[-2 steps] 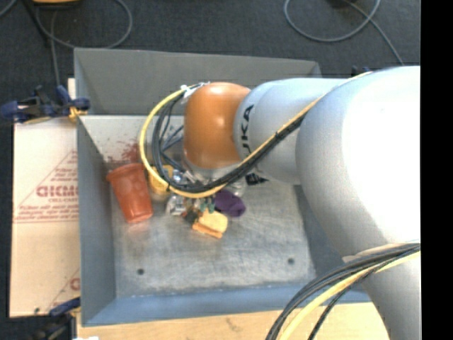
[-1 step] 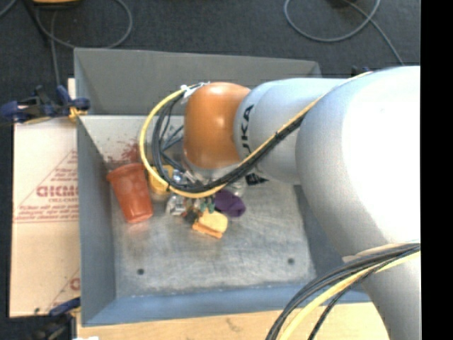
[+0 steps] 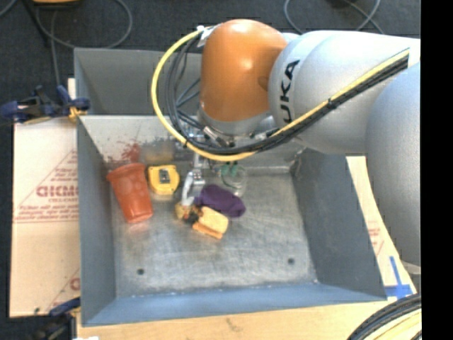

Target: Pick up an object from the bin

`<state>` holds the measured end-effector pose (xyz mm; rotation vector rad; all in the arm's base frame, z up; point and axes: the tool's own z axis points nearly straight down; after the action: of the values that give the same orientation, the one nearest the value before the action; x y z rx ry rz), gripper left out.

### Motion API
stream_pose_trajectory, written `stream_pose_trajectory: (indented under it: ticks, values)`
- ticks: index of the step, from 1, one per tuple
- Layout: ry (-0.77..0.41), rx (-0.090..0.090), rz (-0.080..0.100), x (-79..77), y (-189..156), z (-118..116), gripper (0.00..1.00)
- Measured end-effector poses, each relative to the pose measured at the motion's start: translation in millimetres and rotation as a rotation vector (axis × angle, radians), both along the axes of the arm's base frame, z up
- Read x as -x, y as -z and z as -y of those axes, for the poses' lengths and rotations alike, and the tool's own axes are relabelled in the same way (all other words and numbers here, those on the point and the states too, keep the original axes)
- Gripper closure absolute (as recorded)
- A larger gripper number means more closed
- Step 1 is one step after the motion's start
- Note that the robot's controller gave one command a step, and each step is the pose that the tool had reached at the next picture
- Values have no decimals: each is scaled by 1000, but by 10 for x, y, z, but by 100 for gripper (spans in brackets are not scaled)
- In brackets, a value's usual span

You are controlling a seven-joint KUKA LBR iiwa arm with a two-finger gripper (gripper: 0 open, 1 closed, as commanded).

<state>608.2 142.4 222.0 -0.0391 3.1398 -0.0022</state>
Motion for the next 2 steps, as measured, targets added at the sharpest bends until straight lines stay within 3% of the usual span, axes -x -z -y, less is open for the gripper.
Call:
stream_pose_trajectory:
  ticks: [1, 2]
  values:
    - [-24, -2, 8, -16, -648, -31, 0]
    - [-6, -4, 8, 18, -45, -97, 0]
